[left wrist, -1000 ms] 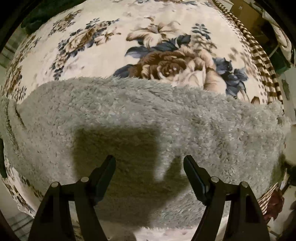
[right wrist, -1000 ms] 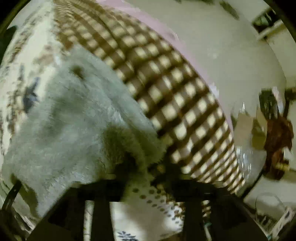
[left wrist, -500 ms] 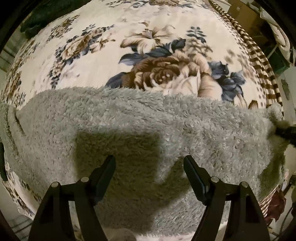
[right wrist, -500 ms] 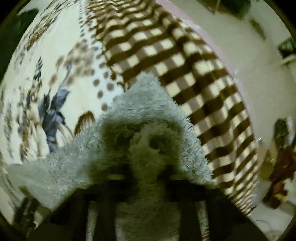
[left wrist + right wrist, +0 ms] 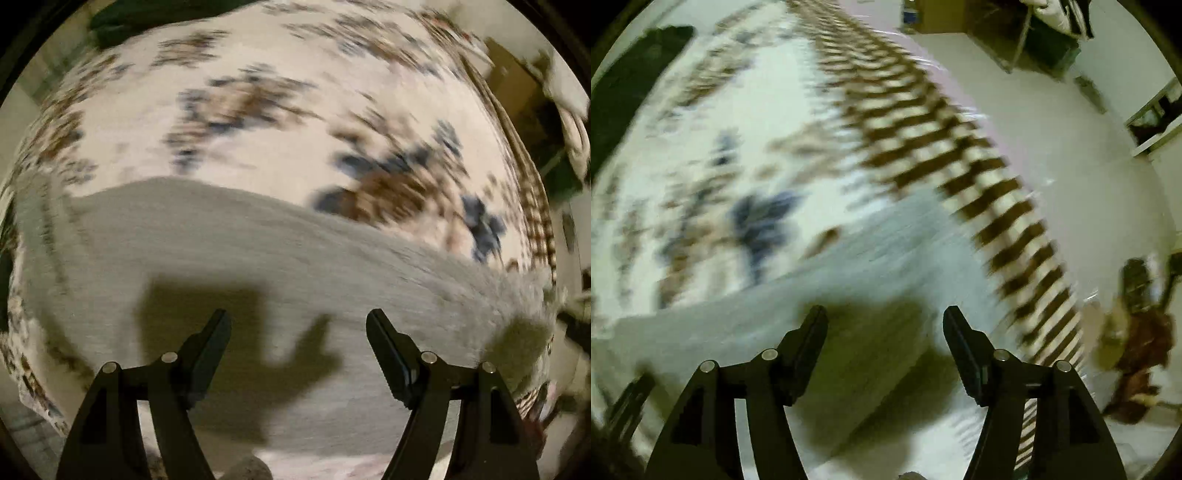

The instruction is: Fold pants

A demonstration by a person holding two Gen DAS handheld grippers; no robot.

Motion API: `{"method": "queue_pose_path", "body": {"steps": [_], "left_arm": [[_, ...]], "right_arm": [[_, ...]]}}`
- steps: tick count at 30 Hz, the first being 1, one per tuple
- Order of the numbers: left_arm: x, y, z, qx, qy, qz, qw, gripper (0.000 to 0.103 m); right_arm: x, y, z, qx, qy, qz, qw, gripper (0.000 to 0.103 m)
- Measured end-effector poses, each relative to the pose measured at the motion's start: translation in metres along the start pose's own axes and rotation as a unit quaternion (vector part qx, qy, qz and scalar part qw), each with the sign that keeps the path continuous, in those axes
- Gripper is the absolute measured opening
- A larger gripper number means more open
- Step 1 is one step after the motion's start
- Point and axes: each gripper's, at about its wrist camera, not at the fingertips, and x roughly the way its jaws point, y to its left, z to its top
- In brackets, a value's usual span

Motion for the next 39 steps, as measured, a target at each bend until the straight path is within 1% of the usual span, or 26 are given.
{"method": "queue_pose_path", "body": {"steps": [2, 3, 5, 6, 7, 8, 10, 11, 13, 15, 16, 19, 21, 22, 24, 25, 26, 27, 28, 29, 30, 32, 34, 36, 37, 39], "left_arm": [[-0.015, 0.048, 0.004, -0.023, -0.012, 0.02, 0.9995, 0.074], [-0.022, 0.081, 0.006, -0.037, -0.016, 0.038, 0.9985, 0.074], [-0.029, 0.129, 0.008, -0.059, -0.016, 0.063, 0.9961, 0.074], [-0.031, 0.163, 0.01, -0.074, -0.015, 0.081, 0.9939, 0.074], [-0.032, 0.186, 0.012, -0.085, -0.012, 0.095, 0.9917, 0.074], [-0.031, 0.209, 0.012, -0.097, -0.009, 0.106, 0.9896, 0.074], [-0.031, 0.259, 0.014, -0.127, 0.0, 0.119, 0.9847, 0.074], [-0.03, 0.279, 0.016, -0.14, 0.004, 0.12, 0.983, 0.074], [-0.027, 0.319, 0.021, -0.171, 0.008, 0.107, 0.9794, 0.074], [-0.021, 0.348, 0.03, -0.195, 0.013, 0.09, 0.9765, 0.074], [-0.018, 0.355, 0.033, -0.205, 0.014, 0.079, 0.9755, 0.074], [-0.007, 0.377, 0.05, -0.232, 0.012, 0.041, 0.9717, 0.074], [-0.001, 0.383, 0.063, -0.243, 0.007, 0.018, 0.9697, 0.074], [0.004, 0.384, 0.07, -0.248, 0.007, 0.009, 0.9686, 0.074], [0.021, 0.387, 0.084, -0.252, 0.018, -0.006, 0.9676, 0.074], [0.028, 0.389, 0.089, -0.254, 0.024, -0.01, 0.9669, 0.072], [0.038, 0.391, 0.093, -0.257, 0.027, -0.023, 0.9659, 0.053], [0.044, 0.394, 0.096, -0.259, 0.029, -0.035, 0.9649, 0.03], [0.048, 0.397, 0.095, -0.265, 0.03, -0.047, 0.9626, 0.005], [0.045, 0.4, 0.092, -0.273, 0.018, -0.051, 0.9605, 0.004], [0.036, 0.402, 0.088, -0.274, 0.002, -0.049, 0.9606, 0.004], [0.01, 0.408, 0.073, -0.27, -0.035, -0.042, 0.9613, 0.004], [-0.014, 0.422, 0.051, -0.284, -0.053, -0.045, 0.9565, 0.004], [-0.028, 0.436, 0.024, -0.296, -0.056, -0.033, 0.9531, 0.004], [-0.027, 0.442, 0.013, -0.304, -0.051, -0.028, 0.9508, 0.004], [-0.015, 0.454, -0.011, -0.325, -0.027, -0.024, 0.9451, 0.004]], "right_arm": [[-0.013, 0.042, -0.032, -0.017, 0.009, 0.036, 0.999, 0.069], [-0.015, 0.064, -0.05, -0.026, 0.017, 0.048, 0.998, 0.069], [-0.011, 0.107, -0.087, -0.04, 0.042, 0.08, 0.995, 0.069], [-0.005, 0.128, -0.106, -0.044, 0.056, 0.093, 0.993, 0.069], [0.002, 0.151, -0.126, -0.043, 0.075, 0.108, 0.99, 0.069], [0.012, 0.173, -0.145, -0.035, 0.099, 0.125, 0.987, 0.069], [0.029, 0.208, -0.177, -0.012, 0.132, 0.153, 0.979, 0.069], [0.036, 0.222, -0.19, 0.002, 0.145, 0.162, 0.976, 0.069], [0.051, 0.243, -0.216, 0.042, 0.166, 0.175, 0.97, 0.069], [0.067, 0.255, -0.235, 0.081, 0.175, 0.171, 0.966, 0.069], [0.075, 0.258, -0.246, 0.105, 0.182, 0.168, 0.963, 0.069], [0.095, 0.257, -0.265, 0.163, 0.197, 0.161, 0.953, 0.069], [0.106, 0.257, -0.269, 0.196, 0.194, 0.166, 0.947, 0.068], [0.11, 0.256, -0.271, 0.21, 0.188, 0.168, 0.945, 0.066], [0.112, 0.255, -0.273, 0.224, 0.175, 0.172, 0.943, 0.059], [0.111, 0.256, -0.273, 0.227, 0.167, 0.172, 0.944, 0.049], [0.11, 0.256, -0.273, 0.227, 0.159, 0.171, 0.945, 0.039], [0.107, 0.258, -0.273, 0.225, 0.15, 0.17, 0.948, 0.034], [0.104, 0.261, -0.272, 0.219, 0.143, 0.164, 0.951, 0.02], [0.098, 0.263, -0.271, 0.213, 0.133, 0.154, 0.956, 0.014], [0.09, 0.265, -0.271, 0.206, 0.118, 0.147, 0.96, 0.013], [0.074, 0.267, -0.267, 0.191, 0.102, 0.146, 0.965, 0.011], [0.054, 0.267, -0.256, 0.171, 0.084, 0.148, 0.971, 0.011], [0.034, 0.268, -0.251, 0.148, 0.066, 0.148, 0.976, 0.011], [0.026, 0.27, -0.249, 0.133, 0.059, 0.147, 0.978, 0.011], [0.019, 0.279, -0.249, 0.103, 0.052, 0.139, 0.984, 0.011]]}}
